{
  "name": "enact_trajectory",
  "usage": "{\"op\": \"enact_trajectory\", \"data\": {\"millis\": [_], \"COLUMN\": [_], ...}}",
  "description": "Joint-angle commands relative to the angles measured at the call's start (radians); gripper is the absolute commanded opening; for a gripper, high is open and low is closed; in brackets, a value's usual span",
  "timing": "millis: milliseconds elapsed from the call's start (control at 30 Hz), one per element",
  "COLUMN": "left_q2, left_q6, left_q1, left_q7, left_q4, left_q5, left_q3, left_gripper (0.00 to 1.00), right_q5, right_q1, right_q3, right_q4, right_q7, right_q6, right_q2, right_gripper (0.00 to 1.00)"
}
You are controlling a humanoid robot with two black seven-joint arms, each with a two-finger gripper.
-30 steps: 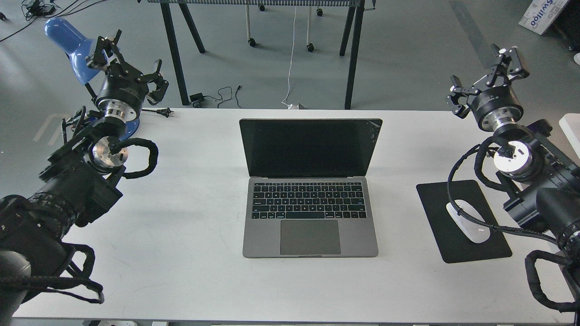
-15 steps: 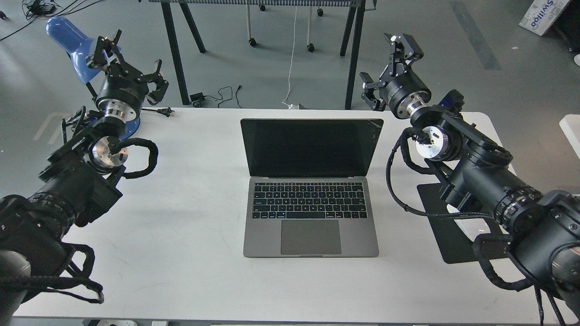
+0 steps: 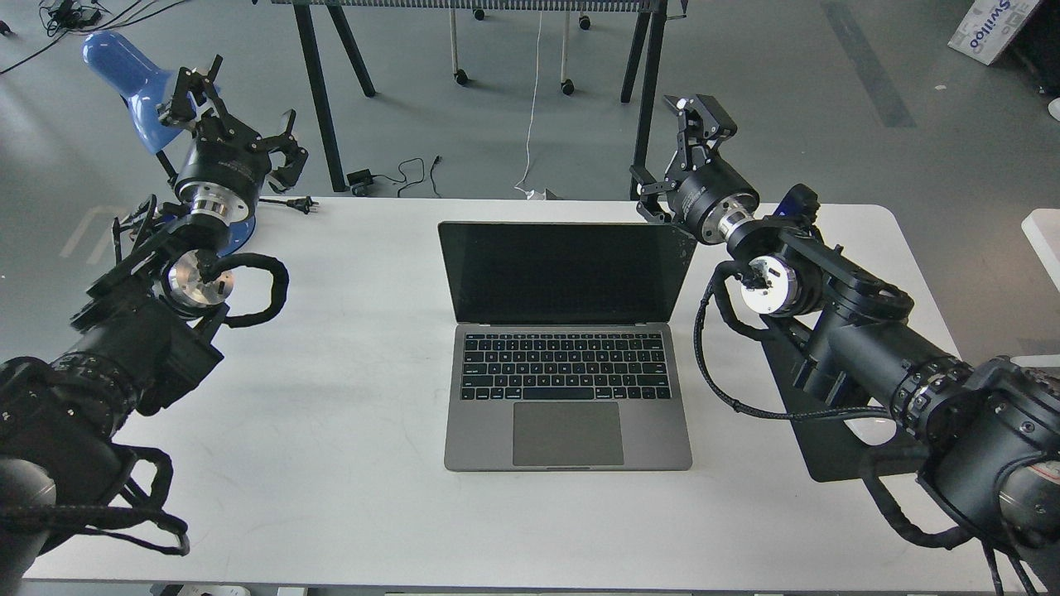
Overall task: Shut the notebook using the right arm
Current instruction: 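Push the right gripper against the back of the laptop screen, then press the screen down onto the keyboard with the right gripper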
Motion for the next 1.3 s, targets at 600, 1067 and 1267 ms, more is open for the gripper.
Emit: {"op": "enact_trajectory", "data": {"millis": [600,1067,1267], "left_q2": [0.0,0.0,0.001], "left_q6": [0.0,0.0,0.0], "left_q1": [0.0,0.0,0.0], "left_q7": [0.0,0.0,0.0], "left_q4": [0.0,0.0,0.0], "left_q5": [0.001,0.003,0.004], "left_q3": [-0.001,-0.001,0.001], "left_gripper": [1.0,1.0,1.0], "right_q5": [-0.006,-0.007,-0.127], "right_q1": [-0.217,-0.289,-0.298], "right_q3": [-0.011,-0.113,-0.186], "right_q4": [0.471,0.547,0.528], "right_q7": [-0.036,-0.033,-0.024], "right_q6": [-0.024,-0.024,-0.044], "right_q2": [-0.27,-0.299,-0.288], "right_gripper": [1.0,1.0,1.0]}}
